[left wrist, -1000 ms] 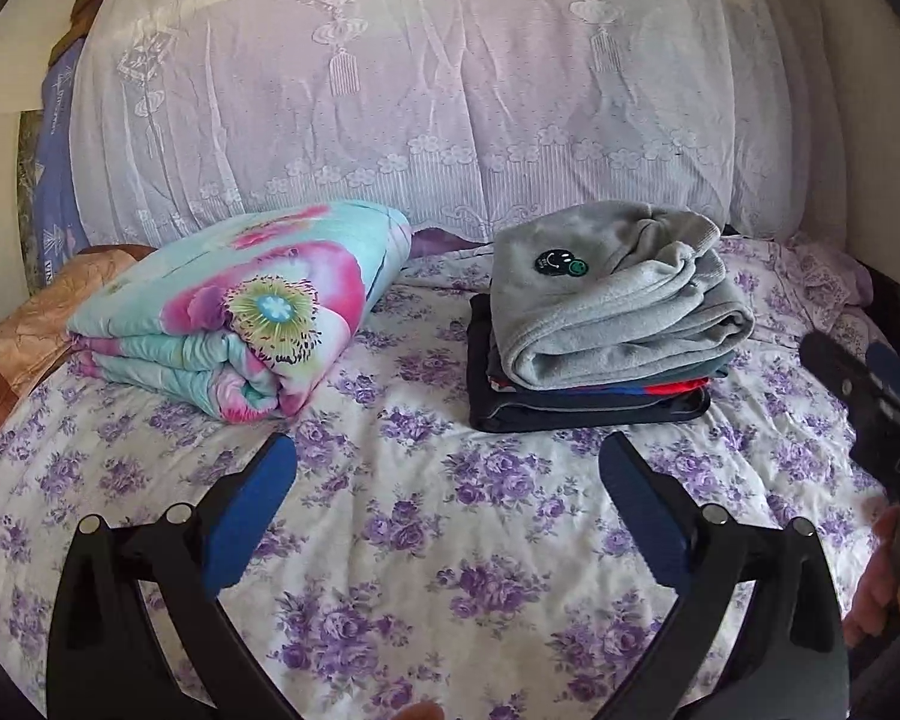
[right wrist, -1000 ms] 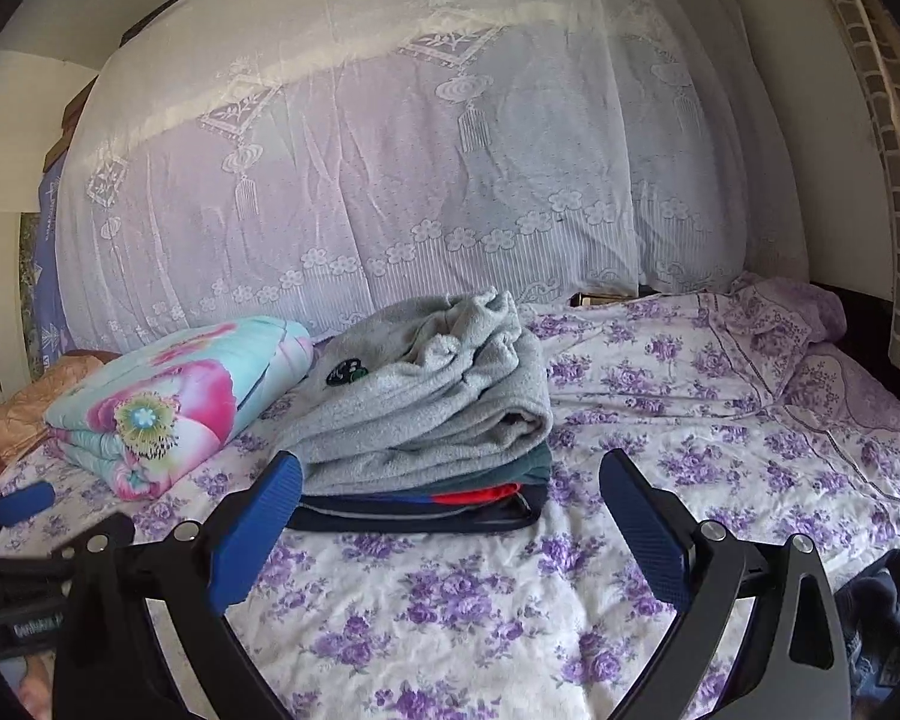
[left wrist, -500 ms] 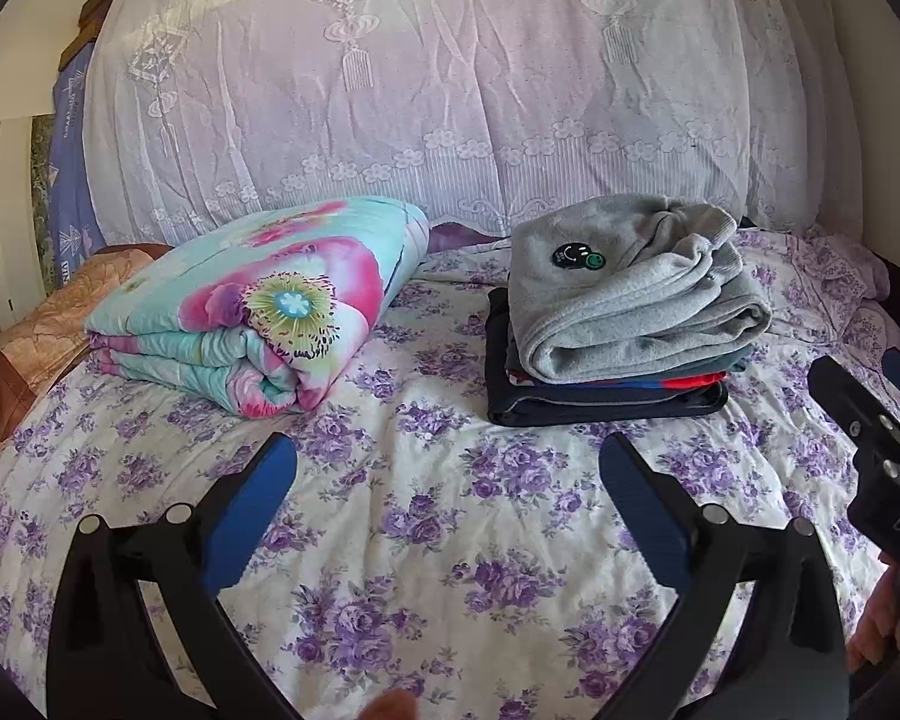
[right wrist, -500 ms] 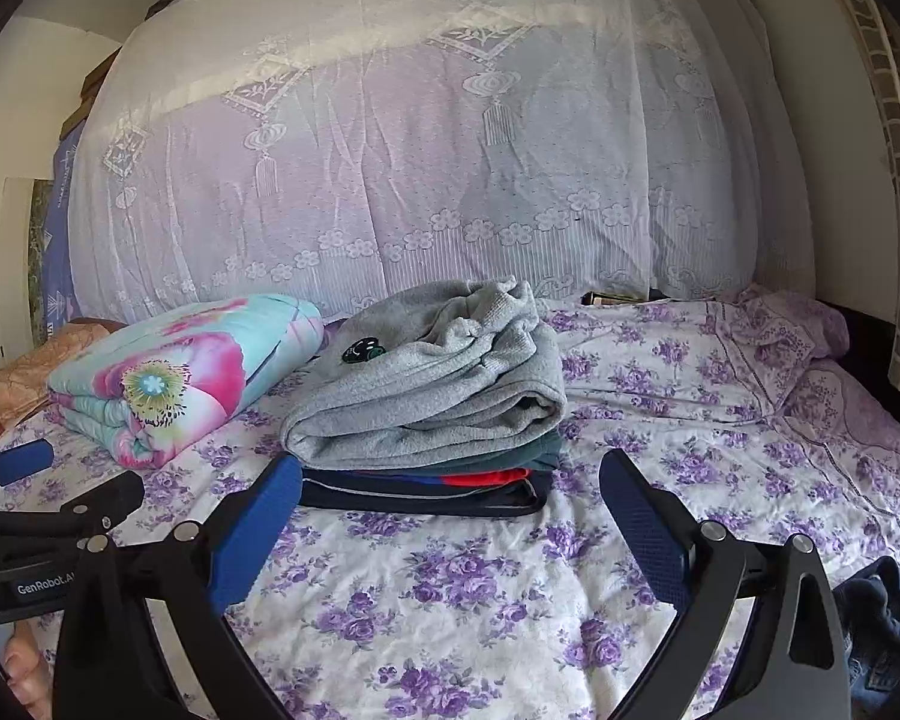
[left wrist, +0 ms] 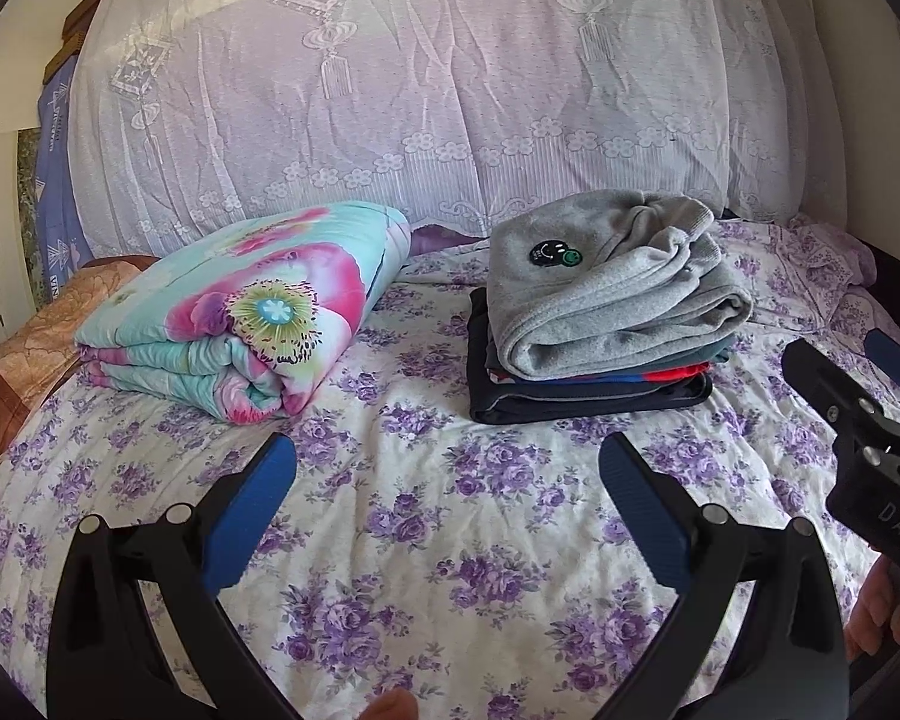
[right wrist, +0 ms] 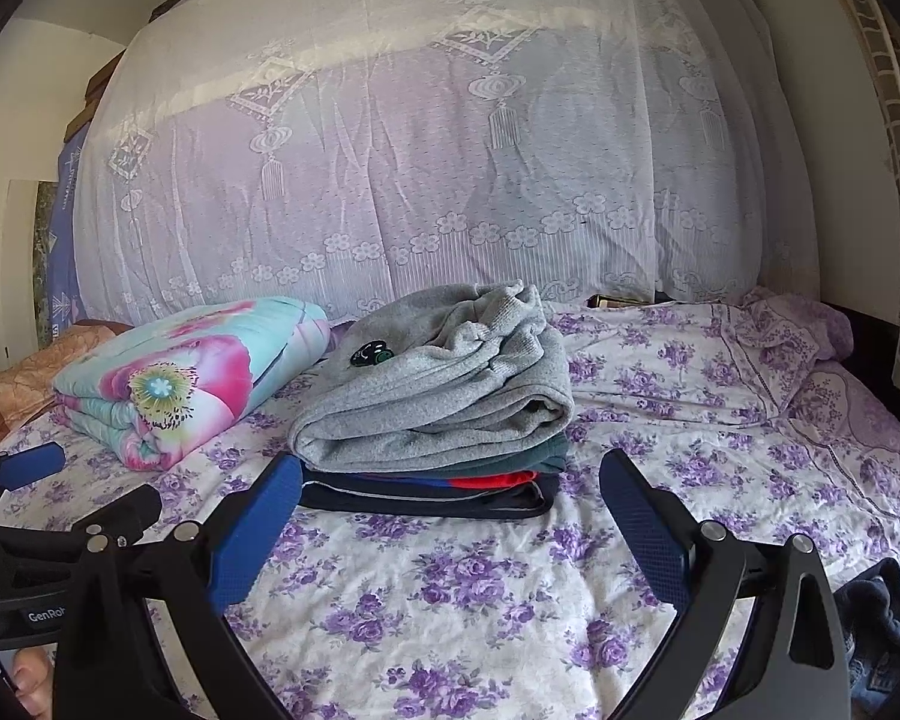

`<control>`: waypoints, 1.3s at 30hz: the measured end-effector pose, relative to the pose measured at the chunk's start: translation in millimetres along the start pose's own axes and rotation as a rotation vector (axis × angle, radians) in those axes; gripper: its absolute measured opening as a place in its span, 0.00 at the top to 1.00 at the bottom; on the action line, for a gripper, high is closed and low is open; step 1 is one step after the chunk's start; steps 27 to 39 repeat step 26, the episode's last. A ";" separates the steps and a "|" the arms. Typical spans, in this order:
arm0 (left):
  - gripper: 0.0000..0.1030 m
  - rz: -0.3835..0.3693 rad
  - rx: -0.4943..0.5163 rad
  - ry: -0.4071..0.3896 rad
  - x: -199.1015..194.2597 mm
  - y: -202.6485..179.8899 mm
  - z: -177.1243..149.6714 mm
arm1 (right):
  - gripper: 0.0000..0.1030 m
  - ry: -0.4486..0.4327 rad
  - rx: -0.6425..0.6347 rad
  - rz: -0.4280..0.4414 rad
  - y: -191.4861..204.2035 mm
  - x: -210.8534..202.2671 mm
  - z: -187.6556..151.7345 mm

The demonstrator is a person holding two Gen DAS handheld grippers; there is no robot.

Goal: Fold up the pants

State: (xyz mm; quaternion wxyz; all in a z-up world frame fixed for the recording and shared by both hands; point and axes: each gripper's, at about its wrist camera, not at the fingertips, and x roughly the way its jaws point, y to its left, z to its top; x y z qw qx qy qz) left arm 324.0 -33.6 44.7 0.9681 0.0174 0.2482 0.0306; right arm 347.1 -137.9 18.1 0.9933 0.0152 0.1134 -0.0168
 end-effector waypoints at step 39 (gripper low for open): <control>0.05 -0.029 0.005 -0.030 -8.5 -5.7 0.8 | 0.03 -0.001 0.012 -0.001 -3.9 -1.7 2.0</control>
